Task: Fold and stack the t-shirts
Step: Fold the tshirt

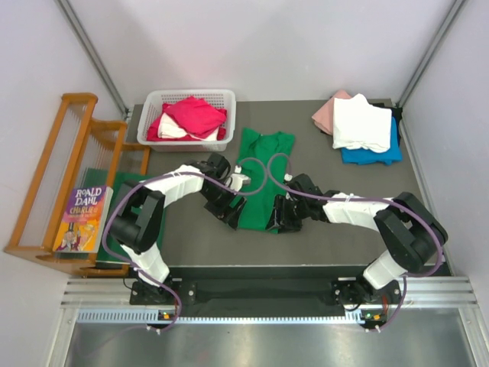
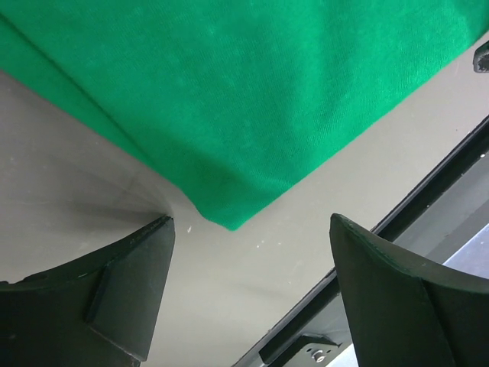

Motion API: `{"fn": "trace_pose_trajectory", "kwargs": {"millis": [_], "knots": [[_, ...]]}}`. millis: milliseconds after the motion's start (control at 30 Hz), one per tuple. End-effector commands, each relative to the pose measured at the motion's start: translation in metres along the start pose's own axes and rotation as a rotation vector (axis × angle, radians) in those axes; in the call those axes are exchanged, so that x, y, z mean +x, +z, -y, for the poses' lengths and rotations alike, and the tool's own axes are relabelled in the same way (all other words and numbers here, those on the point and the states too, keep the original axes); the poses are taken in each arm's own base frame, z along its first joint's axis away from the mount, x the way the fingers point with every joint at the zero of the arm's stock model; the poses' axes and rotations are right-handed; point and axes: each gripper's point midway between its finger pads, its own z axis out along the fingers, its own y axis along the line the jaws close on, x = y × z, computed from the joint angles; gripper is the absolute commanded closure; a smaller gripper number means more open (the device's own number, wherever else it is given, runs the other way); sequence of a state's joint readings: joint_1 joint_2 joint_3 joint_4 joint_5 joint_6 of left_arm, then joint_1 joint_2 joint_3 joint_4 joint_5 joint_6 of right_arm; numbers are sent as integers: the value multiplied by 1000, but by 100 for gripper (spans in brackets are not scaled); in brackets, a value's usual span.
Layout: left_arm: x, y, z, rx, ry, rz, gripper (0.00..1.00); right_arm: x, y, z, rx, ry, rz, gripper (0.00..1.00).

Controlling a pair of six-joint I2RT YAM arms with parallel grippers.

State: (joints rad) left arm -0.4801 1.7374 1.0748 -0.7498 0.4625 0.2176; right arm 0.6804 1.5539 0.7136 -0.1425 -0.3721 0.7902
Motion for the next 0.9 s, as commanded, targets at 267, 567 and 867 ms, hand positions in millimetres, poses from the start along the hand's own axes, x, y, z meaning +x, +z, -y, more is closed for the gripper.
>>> {"fn": "trace_pose_trajectory", "kwargs": {"millis": [267,567,867], "knots": [[0,16,-7,-14,-16,-17,28,-4,4,-15,-51,-20,4,59],[-1,18,-1,-3,-12,-29,52,-1,8,-11,-50,-11,-5,61],[-2,13,0,-4,8,-30,100,-3,7,-15,-57,-18,-2,69]]}}
